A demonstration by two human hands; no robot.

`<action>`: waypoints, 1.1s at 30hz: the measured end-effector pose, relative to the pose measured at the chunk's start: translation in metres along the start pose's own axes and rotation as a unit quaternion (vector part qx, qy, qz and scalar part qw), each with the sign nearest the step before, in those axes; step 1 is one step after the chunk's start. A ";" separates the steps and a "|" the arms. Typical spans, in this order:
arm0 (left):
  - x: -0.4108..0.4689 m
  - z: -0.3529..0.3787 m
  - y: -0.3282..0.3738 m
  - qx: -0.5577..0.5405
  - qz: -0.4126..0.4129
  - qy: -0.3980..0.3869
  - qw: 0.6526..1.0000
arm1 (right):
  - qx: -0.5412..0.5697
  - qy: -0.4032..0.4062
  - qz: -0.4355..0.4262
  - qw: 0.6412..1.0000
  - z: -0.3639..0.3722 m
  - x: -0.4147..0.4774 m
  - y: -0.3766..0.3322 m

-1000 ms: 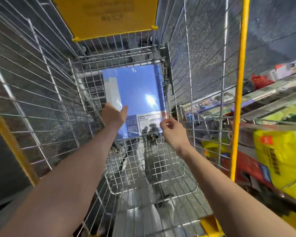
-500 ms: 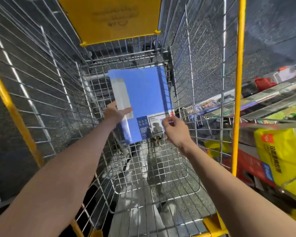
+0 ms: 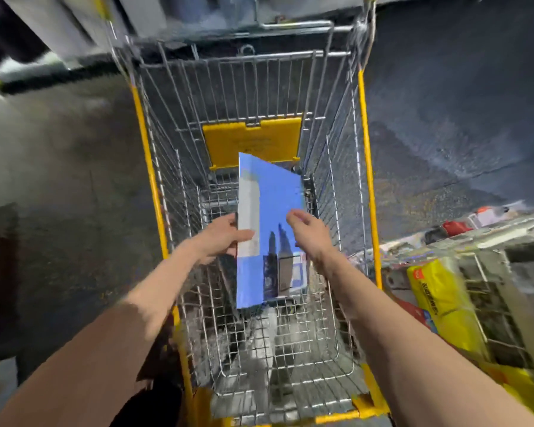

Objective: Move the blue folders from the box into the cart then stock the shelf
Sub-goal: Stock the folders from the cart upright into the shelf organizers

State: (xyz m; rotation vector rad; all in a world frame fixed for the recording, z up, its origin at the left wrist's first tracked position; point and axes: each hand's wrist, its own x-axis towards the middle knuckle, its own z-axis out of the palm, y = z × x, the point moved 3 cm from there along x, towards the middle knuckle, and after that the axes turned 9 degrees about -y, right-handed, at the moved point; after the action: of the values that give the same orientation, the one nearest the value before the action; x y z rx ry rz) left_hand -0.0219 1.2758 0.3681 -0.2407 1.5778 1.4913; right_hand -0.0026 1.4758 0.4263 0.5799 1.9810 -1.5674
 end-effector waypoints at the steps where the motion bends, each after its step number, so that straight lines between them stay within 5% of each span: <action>1: -0.017 0.001 0.010 0.003 0.006 -0.018 1.000 | 0.022 -0.017 -0.013 1.000 0.003 -0.010 -0.010; 10: -0.116 0.027 0.072 0.063 0.060 -0.084 0.993 | 0.105 -0.011 -0.177 0.979 0.027 -0.087 -0.078; 24: -0.252 0.087 0.155 0.143 0.209 -0.005 0.967 | 0.067 -0.017 -0.336 0.939 0.016 -0.213 -0.177; 33: -0.370 0.170 0.275 0.259 0.371 -0.026 0.892 | 0.002 0.147 -0.465 0.873 -0.063 -0.341 -0.274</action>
State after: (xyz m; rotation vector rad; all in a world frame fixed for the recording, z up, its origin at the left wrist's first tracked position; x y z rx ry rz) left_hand 0.0767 1.3308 0.8461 0.7856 2.0734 1.5084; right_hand 0.0736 1.4741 0.8610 -0.2371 2.7050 -2.0914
